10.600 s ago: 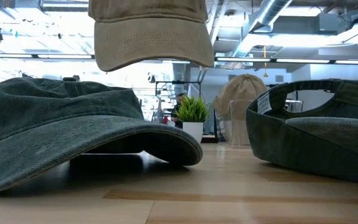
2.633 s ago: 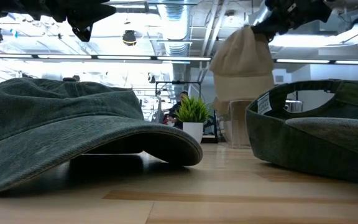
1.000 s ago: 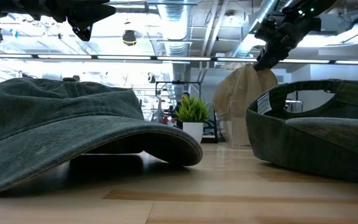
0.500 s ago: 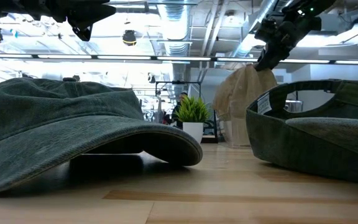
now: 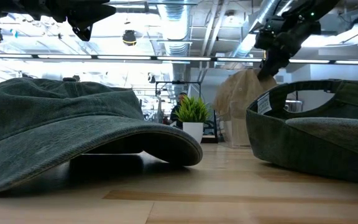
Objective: Pick & Place hat
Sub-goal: Put the brown cap into the right transparent bin, then put the right black cap into the left transparent container
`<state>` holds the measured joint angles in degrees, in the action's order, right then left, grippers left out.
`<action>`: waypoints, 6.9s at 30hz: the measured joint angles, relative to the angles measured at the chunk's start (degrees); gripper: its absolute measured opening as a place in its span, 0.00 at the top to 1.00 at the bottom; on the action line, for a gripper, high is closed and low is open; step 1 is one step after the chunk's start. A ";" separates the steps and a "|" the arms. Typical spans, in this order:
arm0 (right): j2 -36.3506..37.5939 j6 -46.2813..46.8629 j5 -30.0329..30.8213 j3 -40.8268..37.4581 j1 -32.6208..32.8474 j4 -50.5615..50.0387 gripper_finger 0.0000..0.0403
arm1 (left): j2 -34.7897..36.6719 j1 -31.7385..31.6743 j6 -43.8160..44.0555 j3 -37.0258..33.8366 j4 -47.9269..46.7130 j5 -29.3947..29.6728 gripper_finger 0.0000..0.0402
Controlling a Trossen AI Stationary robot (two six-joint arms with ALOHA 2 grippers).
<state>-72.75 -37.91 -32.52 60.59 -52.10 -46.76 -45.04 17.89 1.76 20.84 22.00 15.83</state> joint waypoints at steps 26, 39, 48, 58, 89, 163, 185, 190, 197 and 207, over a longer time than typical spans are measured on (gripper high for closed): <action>0.07 1.92 7.28 7.41 -0.07 -10.43 0.68 | 0.00 0.00 0.00 0.00 -0.02 -0.01 0.67; 6.14 1.92 7.40 11.21 -0.11 -12.83 0.68 | 0.00 0.02 0.00 0.00 -0.04 0.01 0.67; 19.21 3.03 8.47 11.85 -0.11 -11.18 0.68 | 0.00 0.02 0.00 0.00 -0.04 0.01 0.67; 29.77 6.49 7.75 11.88 -0.07 -10.80 0.68 | 0.00 0.02 0.00 0.00 0.02 0.01 0.67; 30.03 9.51 -19.94 11.77 0.02 -16.69 0.68 | 0.00 0.02 0.00 0.00 0.15 0.00 0.67; -7.32 30.59 17.89 6.61 56.03 -10.19 0.72 | -7.39 0.02 -3.19 -0.02 0.63 -12.91 0.67; -5.55 68.33 22.62 6.63 66.59 -23.75 0.72 | -7.41 0.02 -3.04 -0.02 1.07 -12.89 0.67; -5.55 79.18 23.93 6.63 72.92 -23.52 0.72 | -7.41 0.00 -5.48 0.00 1.25 -12.89 0.67; -5.55 99.30 30.17 6.63 82.81 -22.54 0.72 | -7.41 0.00 -9.19 -0.02 1.28 -12.89 0.67; -8.17 124.06 41.95 6.61 94.90 -21.53 0.72 | -7.41 0.00 -9.27 0.00 2.07 -12.88 0.67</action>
<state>-80.93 86.15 9.43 67.20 42.80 -68.29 -52.45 17.89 -7.51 20.84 24.06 2.95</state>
